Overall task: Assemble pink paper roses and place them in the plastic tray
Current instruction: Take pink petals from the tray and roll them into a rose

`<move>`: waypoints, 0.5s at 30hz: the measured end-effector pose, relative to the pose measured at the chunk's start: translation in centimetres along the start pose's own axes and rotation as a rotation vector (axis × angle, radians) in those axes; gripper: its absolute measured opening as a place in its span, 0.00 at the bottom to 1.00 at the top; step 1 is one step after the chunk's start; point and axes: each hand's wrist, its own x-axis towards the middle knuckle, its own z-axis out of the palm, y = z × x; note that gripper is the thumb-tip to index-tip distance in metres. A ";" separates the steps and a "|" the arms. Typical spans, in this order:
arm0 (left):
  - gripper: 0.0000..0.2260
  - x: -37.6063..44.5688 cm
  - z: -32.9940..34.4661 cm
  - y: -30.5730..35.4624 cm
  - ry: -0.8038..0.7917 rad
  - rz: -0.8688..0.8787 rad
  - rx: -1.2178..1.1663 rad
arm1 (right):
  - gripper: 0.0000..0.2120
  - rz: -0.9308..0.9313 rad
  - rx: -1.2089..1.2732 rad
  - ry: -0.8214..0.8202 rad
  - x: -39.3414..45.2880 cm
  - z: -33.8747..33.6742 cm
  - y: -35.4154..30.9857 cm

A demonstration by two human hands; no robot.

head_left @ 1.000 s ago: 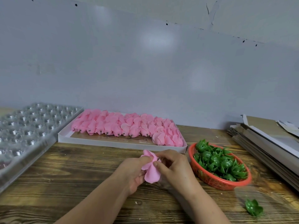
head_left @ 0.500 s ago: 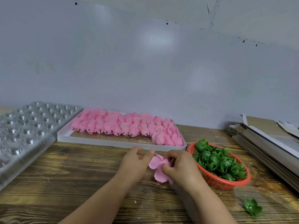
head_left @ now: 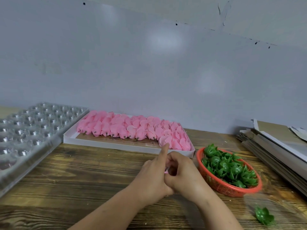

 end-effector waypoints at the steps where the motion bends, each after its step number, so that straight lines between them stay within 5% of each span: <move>1: 0.54 0.0 0.0 0.0 0.027 -0.020 0.026 | 0.11 -0.002 0.035 0.002 0.0 0.1 0.0; 4: 0.46 0.1 -0.1 -0.1 0.081 -0.088 0.064 | 0.10 0.011 0.156 0.059 0.2 -0.1 0.2; 9: 0.07 0.4 -0.3 -0.3 0.077 -0.133 0.037 | 0.09 0.032 0.242 0.088 0.4 -0.4 0.6; 15: 0.11 0.7 -0.9 -1.0 0.047 -0.140 -0.029 | 0.09 -0.024 0.317 0.052 0.4 -2.2 1.2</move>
